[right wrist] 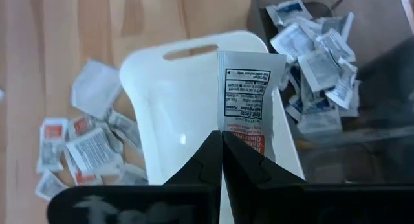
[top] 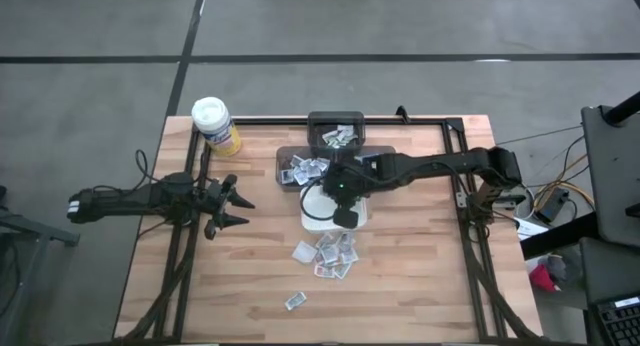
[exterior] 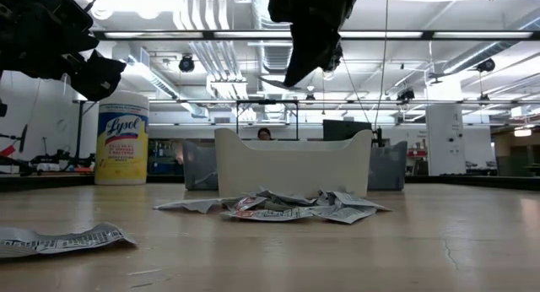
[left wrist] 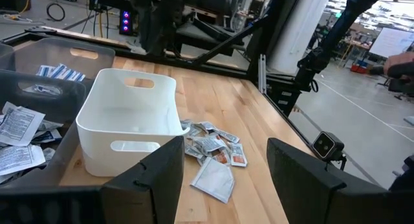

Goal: Pick & Place First Aid Supplies
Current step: Put the ointment pack into the white bin

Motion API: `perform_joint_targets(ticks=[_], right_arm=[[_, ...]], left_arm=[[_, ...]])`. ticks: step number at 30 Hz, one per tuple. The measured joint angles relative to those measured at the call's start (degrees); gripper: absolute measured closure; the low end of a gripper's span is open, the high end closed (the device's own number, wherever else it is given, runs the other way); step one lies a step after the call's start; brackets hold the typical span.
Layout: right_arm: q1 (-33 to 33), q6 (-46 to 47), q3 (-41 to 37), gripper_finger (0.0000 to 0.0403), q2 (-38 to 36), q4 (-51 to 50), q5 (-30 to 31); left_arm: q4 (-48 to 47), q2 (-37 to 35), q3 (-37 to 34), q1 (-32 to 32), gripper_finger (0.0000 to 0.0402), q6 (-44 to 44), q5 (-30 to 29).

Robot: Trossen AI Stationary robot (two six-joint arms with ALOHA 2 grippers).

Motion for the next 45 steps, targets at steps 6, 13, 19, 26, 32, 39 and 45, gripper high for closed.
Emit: perform_joint_targets(ticks=[6,13,19,26,32,39,45], right_arm=[[-1.37,-3.06,2.53,0.0395,0.02,-6.09,-1.45],[-3.90,-3.79,4.76,0.0395,0.02,-11.23,-10.08],[-5.32,-3.84,5.06,0.0395,0.29,-12.90,-17.20],[-6.11,-6.92,5.11,0.0395,3.61,-12.92,-19.84],[-7.20,-11.46,5.11,0.0395,8.06,-12.93,-20.74],[-8.04,-14.61,5.08,0.0395,14.38,-12.99,-21.75],[-8.36,-15.16,5.05,0.0395,16.96,-12.93,-21.70]], left_arm=[[0.00,0.00,0.00,-0.02,0.0186,0.00,-0.04],[0.00,0.00,0.00,-0.02,0.0186,0.00,-0.42],[0.00,0.00,0.00,-0.02,0.0186,0.00,-0.44],[0.00,0.00,0.00,-0.02,0.0186,-0.46,-0.44],[-0.02,0.00,0.00,-0.02,0.0186,-1.25,-0.46],[-0.02,0.00,0.00,-0.01,0.0186,-1.33,-0.48],[-0.01,0.00,0.00,-0.01,0.0186,-1.58,-0.47]])
